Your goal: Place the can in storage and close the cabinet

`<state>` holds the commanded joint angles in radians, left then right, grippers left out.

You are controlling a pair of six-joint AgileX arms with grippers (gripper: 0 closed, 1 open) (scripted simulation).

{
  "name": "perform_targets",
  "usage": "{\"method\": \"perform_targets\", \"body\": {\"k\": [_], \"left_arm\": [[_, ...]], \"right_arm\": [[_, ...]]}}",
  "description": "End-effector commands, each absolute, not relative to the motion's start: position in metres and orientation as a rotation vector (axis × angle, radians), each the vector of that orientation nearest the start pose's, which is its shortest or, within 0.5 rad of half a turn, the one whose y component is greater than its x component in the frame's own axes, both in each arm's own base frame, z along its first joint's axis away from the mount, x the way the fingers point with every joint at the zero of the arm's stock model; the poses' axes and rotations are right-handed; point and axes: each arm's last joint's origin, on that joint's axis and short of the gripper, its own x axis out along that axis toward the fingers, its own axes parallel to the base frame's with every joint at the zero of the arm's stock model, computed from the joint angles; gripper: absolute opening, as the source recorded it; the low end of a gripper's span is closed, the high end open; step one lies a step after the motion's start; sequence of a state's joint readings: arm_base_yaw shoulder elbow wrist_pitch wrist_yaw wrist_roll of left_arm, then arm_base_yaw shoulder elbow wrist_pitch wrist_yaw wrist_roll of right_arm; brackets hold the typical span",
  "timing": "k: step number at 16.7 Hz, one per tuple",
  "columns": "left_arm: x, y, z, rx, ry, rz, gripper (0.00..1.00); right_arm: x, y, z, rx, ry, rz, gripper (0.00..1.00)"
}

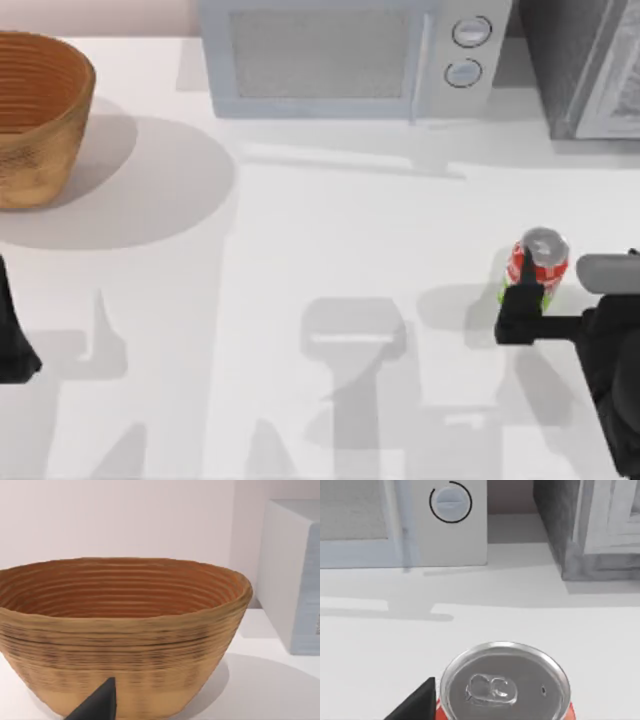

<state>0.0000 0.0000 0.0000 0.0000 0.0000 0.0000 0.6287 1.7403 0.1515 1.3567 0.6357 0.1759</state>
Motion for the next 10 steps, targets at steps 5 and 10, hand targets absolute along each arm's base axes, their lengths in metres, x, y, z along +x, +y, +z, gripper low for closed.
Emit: {"method": "perform_targets", "body": {"k": [5,10], "left_arm": [[0.106,-0.001,0.160,0.000,0.000,0.000,1.00],[0.106,-0.001,0.160,0.000,0.000,0.000,1.00]], "right_arm": [[0.177,0.132,0.057,0.005,0.192,-0.009,1.00],[0.173,0.136,0.047,-0.001,0.194,-0.010,1.00]]}}
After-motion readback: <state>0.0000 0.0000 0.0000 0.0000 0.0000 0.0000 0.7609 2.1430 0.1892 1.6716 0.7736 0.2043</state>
